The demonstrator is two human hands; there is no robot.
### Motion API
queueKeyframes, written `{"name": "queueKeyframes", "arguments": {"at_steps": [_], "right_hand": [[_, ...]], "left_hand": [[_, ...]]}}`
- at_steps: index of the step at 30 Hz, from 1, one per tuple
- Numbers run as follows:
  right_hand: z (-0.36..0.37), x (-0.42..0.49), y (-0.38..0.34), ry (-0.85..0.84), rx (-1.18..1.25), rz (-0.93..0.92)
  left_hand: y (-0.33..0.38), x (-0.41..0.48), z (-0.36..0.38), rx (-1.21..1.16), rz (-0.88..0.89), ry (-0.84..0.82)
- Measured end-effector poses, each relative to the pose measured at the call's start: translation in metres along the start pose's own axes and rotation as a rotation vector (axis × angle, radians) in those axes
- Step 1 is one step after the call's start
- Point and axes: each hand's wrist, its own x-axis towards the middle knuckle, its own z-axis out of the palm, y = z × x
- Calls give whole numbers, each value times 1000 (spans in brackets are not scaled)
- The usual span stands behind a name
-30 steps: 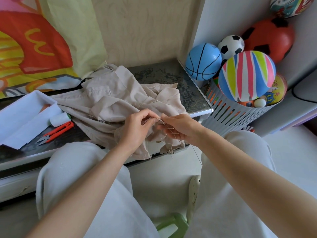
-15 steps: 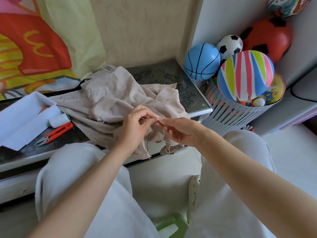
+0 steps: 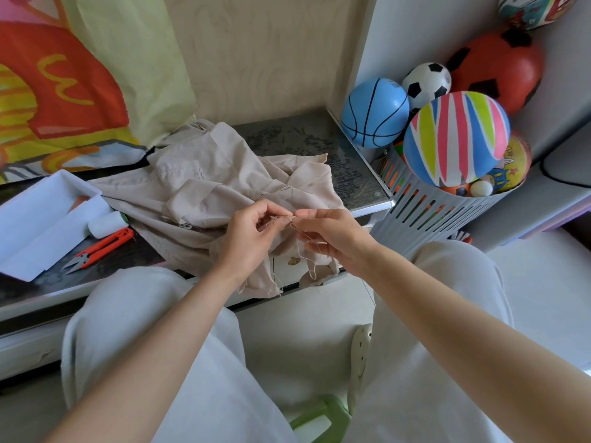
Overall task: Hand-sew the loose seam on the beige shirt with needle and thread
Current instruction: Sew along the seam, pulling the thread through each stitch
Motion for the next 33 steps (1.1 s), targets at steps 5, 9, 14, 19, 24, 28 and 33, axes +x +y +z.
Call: {"name": "queueKeyframes", "arguments": {"at_steps": [5, 9, 14, 19, 24, 28, 33], "right_hand": [[4, 0, 0, -22, -6, 1], [-2, 4, 1, -15, -141, -40], [-10, 5, -4, 37, -181, -105], [-26, 16, -7, 306, -8, -171], [-40, 14, -8, 283, 392, -304], [-50, 18, 6, 347, 86, -265], [-73, 23, 22, 539, -252, -271]], "left_hand": [[-3, 1, 1, 71, 10, -10], [-7, 1, 1, 110, 8, -56], [-12, 2, 4, 119, -9, -90], [-20, 4, 4, 92, -63, -73], [-21, 5, 6, 46, -82, -92], [-22, 4, 6, 55, -67, -104], [-20, 3, 6, 74, -85, -107]]}}
